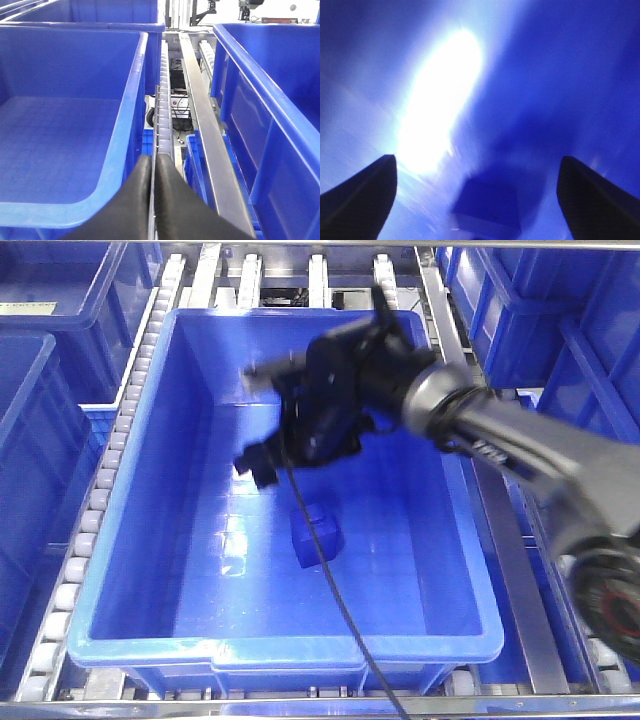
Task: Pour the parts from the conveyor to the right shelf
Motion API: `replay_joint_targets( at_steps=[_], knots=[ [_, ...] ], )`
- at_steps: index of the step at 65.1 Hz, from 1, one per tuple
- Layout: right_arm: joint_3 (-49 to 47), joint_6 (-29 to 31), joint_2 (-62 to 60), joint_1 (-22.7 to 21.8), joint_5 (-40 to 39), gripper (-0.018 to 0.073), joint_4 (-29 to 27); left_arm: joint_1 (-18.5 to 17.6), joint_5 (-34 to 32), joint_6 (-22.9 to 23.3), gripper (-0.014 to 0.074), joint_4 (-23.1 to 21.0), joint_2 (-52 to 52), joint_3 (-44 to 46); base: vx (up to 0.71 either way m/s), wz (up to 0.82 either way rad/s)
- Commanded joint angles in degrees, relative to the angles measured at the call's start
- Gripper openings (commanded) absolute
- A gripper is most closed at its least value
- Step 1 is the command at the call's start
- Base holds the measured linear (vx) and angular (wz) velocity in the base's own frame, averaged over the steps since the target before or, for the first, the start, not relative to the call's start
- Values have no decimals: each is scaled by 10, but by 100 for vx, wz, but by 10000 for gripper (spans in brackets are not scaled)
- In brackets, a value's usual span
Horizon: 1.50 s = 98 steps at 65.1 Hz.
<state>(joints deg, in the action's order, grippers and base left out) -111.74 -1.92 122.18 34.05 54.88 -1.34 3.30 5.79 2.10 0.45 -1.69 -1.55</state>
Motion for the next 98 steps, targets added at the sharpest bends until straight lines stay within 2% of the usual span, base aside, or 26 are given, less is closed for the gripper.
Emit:
replay_joint_targets(
  at_steps=[1, 8, 16, 32, 37, 44, 55, 56, 75, 84, 98],
  knots=[
    [-14, 3, -54, 6, -34, 576, 4, -1, -45, 5, -6, -5, -10, 11, 0, 0],
    [-6, 3, -67, 14, -40, 561, 2, -1, -45, 5, -6, -5, -10, 11, 0, 0],
    [57, 2, -99, 19, -95, 561, 1, -1, -45, 5, -6, -5, -10, 11, 0, 0],
    [269, 1, -224, 17, -230, 555, 1, -1, -45, 5, -6, -5, -10, 11, 0, 0],
    [340, 1, -267, 17, -276, 524, 3, -1, -45, 5, -6, -5, -10, 11, 0, 0],
    [418, 1, -329, 17, -318, 405, 3, -1, -45, 5, -6, -5, -10, 11, 0, 0],
    [509, 1, -446, 17, -359, -8, 7, -1, -45, 5, -6, -5, -10, 11, 0, 0],
    [516, 0, -461, 17, -363, -16, 7, -1, -45, 5, -6, -5, -10, 11, 0, 0],
    [658, -4, -658, 9, -405, -4, 13, -1, -45, 5, -6, -5, -10, 11, 0, 0],
    [731, -39, -750, -40, -405, -4, 17, -1, -45, 5, -6, -5, -10, 11, 0, 0],
    [823, -39, -878, -107, -404, -4, 37, -1, -45, 5, -6, -5, -10, 11, 0, 0]
  ],
)
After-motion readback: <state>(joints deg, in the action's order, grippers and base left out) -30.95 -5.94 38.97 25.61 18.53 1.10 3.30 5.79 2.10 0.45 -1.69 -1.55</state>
